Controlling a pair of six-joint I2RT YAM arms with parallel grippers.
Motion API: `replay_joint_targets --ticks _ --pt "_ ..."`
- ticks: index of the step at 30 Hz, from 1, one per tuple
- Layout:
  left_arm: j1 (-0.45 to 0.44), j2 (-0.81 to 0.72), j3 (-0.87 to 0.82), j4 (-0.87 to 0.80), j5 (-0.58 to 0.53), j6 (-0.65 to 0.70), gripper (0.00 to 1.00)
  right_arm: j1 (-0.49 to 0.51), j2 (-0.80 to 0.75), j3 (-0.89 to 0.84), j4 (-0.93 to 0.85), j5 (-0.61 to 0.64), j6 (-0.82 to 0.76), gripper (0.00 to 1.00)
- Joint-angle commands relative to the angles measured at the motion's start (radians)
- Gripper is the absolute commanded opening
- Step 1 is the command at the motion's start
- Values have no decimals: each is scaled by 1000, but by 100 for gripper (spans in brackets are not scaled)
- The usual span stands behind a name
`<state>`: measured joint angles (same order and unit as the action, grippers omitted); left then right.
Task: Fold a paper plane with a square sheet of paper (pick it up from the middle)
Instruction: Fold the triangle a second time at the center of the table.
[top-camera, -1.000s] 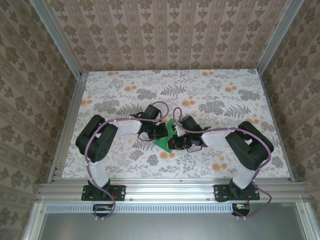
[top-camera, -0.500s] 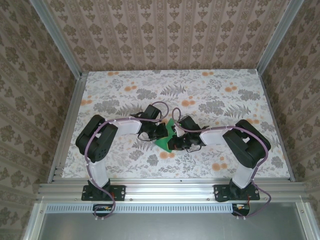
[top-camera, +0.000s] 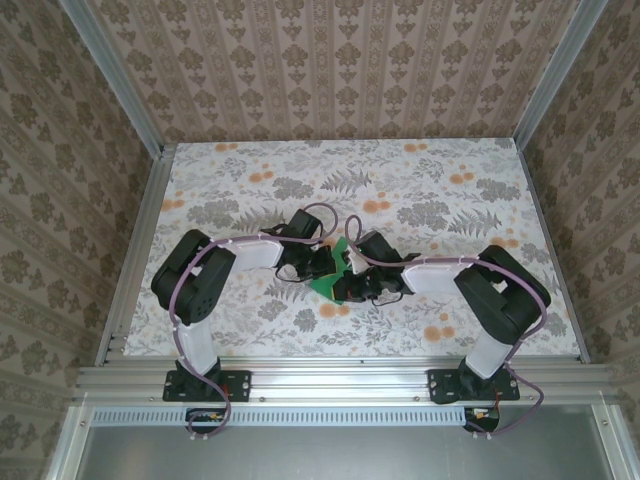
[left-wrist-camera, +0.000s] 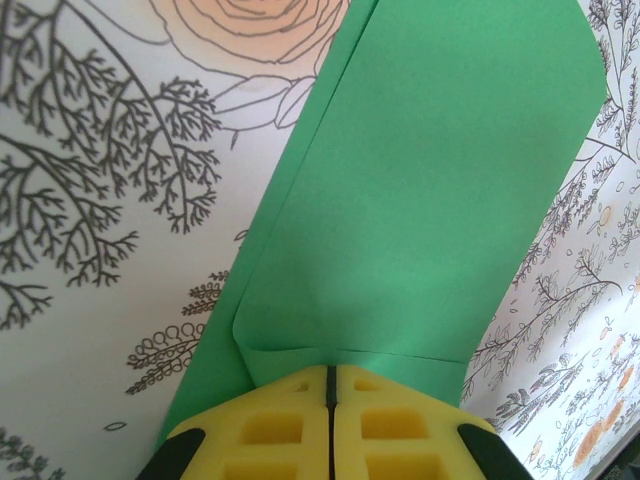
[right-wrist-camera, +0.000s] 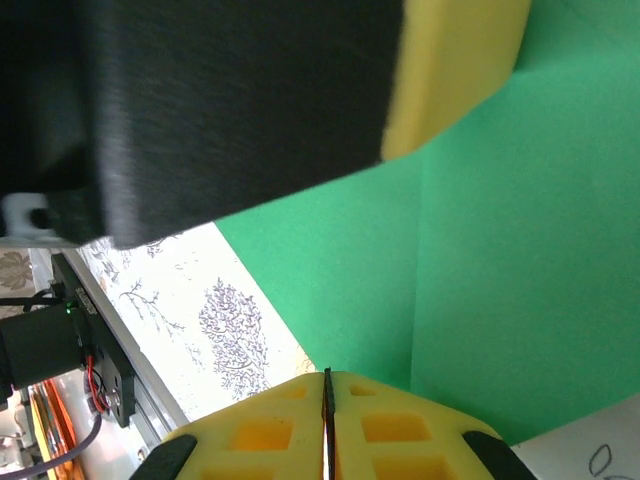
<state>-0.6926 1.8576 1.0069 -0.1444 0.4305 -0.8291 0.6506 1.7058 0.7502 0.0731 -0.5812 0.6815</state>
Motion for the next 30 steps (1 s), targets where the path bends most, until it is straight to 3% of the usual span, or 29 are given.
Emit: replay_joint_targets --ticks 1,17,30 --pt "0 27 -38 -69 -39 28 7 4 39 -23 51 -36 44 11" --pt "0 26 -54 -63 -32 37 8 5 108 -46 64 -29 97 10" --pt "0 22 -67 -58 -31 45 7 4 -124 -23 -22 50 141 11"
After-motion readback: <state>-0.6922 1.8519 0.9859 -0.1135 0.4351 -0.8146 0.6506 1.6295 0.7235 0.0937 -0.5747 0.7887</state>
